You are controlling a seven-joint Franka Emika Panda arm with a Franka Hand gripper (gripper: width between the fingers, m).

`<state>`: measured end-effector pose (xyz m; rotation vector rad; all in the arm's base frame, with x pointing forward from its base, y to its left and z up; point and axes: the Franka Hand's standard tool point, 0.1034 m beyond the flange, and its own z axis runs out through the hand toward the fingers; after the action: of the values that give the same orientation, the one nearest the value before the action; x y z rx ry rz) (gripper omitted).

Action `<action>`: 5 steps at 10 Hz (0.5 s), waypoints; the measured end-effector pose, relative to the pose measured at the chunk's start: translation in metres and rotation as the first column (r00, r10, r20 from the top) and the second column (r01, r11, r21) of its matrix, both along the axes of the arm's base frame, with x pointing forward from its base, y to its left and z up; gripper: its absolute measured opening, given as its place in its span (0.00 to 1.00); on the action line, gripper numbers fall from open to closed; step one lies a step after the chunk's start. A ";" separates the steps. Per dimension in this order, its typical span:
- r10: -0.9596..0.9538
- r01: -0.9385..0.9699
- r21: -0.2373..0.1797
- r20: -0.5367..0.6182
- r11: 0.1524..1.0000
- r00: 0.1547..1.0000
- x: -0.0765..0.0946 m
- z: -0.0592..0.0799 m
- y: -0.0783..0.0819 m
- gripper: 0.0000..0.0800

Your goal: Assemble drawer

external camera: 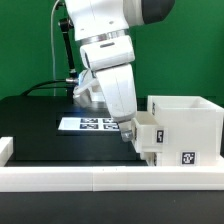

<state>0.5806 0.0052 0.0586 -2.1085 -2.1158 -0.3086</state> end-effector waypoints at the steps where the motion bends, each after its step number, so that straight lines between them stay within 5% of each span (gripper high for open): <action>1: 0.008 -0.008 -0.003 0.000 1.000 1.000 0.000 0.000 0.005 0.81; 5: 0.011 -0.011 -0.011 -0.006 1.000 1.000 0.000 0.001 0.023 0.81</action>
Offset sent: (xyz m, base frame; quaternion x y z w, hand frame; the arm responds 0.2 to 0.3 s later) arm 0.0008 0.0226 0.0039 0.0074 0.0062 -0.0063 0.9999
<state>0.5807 0.0284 0.0591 -2.1005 -2.1300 -0.2896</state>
